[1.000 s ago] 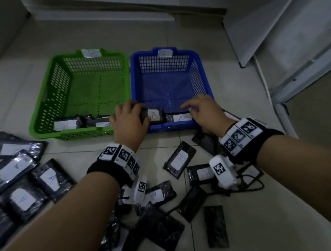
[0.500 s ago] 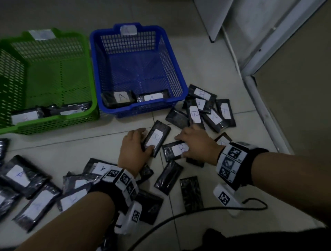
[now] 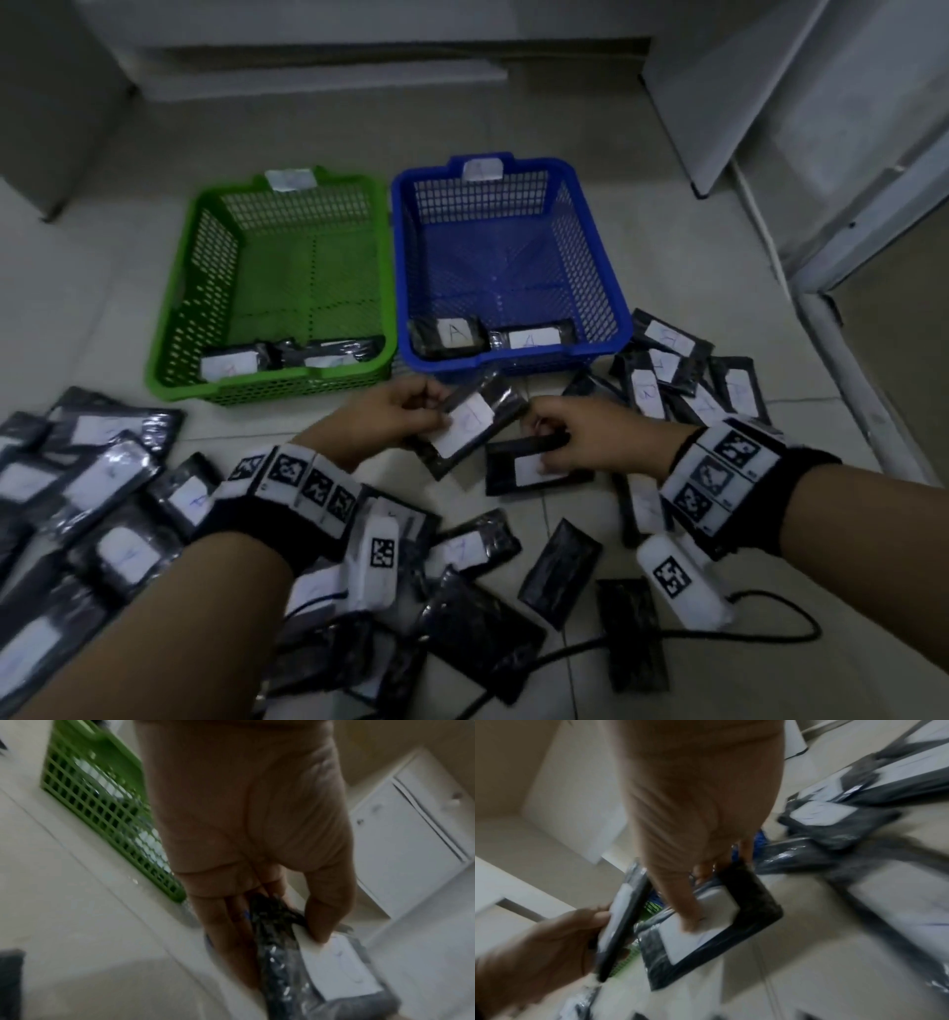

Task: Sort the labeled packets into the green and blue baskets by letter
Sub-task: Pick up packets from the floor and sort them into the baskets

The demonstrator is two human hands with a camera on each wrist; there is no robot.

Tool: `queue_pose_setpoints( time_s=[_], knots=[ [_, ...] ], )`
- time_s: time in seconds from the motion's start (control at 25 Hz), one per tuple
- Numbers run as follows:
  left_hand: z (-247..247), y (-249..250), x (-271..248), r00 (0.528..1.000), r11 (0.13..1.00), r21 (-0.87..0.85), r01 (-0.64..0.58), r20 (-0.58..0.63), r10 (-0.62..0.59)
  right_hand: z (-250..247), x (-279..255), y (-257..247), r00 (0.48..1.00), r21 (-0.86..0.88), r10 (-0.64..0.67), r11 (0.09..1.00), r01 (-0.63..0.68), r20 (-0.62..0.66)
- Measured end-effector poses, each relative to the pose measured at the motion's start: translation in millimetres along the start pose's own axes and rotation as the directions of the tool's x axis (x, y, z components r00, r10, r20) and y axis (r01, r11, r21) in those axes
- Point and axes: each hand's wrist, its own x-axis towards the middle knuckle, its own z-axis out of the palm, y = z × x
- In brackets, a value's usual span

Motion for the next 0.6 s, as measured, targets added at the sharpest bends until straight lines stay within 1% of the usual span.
queue_pose_setpoints(
  time_s=[0.04, 0.08, 0.12, 0.2, 0.24, 0.28, 0.32, 0.36, 0.4, 0.44, 0.48, 0.52, 0.56, 0.6],
  knots=[
    [-19, 4, -8, 0.999, 0.994, -0.111, -0.017, -0.044, 0.013, -3, 9, -13, 0.999, 0.126, -0.05, 0.991, 0.048, 0.006],
    [-35, 6, -15, 0.993, 0.979, -0.195, -0.051, -0.114, 0.028, -5, 16, -24, 0.996, 0.213, -0.089, 0.973, 0.089, -0.01],
    [-53, 7, -22, 0.976, 0.96, -0.264, -0.099, -0.215, 0.041, -7, 26, -37, 0.992, 0.251, -0.12, 0.96, 0.126, -0.038],
    [-84, 5, -31, 0.91, 0.911, -0.362, -0.2, -0.413, 0.035, -13, 43, -65, 0.979, 0.281, -0.16, 0.941, 0.191, -0.13],
    [-99, 1, -34, 0.867, 0.896, -0.373, -0.24, -0.497, 0.025, -16, 54, -81, 0.967, 0.282, -0.172, 0.933, 0.222, -0.19],
    [-110, -2, -36, 0.826, 0.904, -0.341, -0.257, -0.564, 0.022, -19, 65, -94, 0.95, 0.284, -0.177, 0.926, 0.249, -0.256],
    [-123, -8, -37, 0.777, 0.931, -0.269, -0.246, -0.629, 0.024, -23, 78, -108, 0.934, 0.281, -0.179, 0.921, 0.27, -0.31],
    [-135, -14, -36, 0.728, 0.967, -0.159, -0.197, -0.685, 0.035, -26, 92, -122, 0.924, 0.276, -0.17, 0.922, 0.272, -0.343],
    [-145, -19, -35, 0.678, 0.993, -0.024, -0.111, -0.733, 0.058, -29, 106, -133, 0.92, 0.274, -0.157, 0.924, 0.265, -0.36],
    [-155, -24, -35, 0.628, 0.993, 0.117, -0.011, -0.772, 0.098, -30, 122, -143, 0.92, 0.259, -0.152, 0.931, 0.256, -0.362],
    [-161, -27, -35, 0.581, 0.968, 0.24, 0.071, -0.799, 0.155, -30, 136, -150, 0.919, 0.231, -0.155, 0.94, 0.25, -0.363],
    [-167, -30, -34, 0.541, 0.942, 0.316, 0.112, -0.815, 0.209, -29, 150, -156, 0.921, 0.192, -0.161, 0.951, 0.24, -0.355],
    [-170, -34, -34, 0.518, 0.924, 0.357, 0.133, -0.82, 0.242, -25, 162, -161, 0.925, 0.156, -0.161, 0.962, 0.225, -0.345],
    [-170, -35, -33, 0.512, 0.911, 0.386, 0.146, -0.817, 0.264, -21, 171, -162, 0.931, 0.117, -0.152, 0.973, 0.201, -0.333]
  ],
)
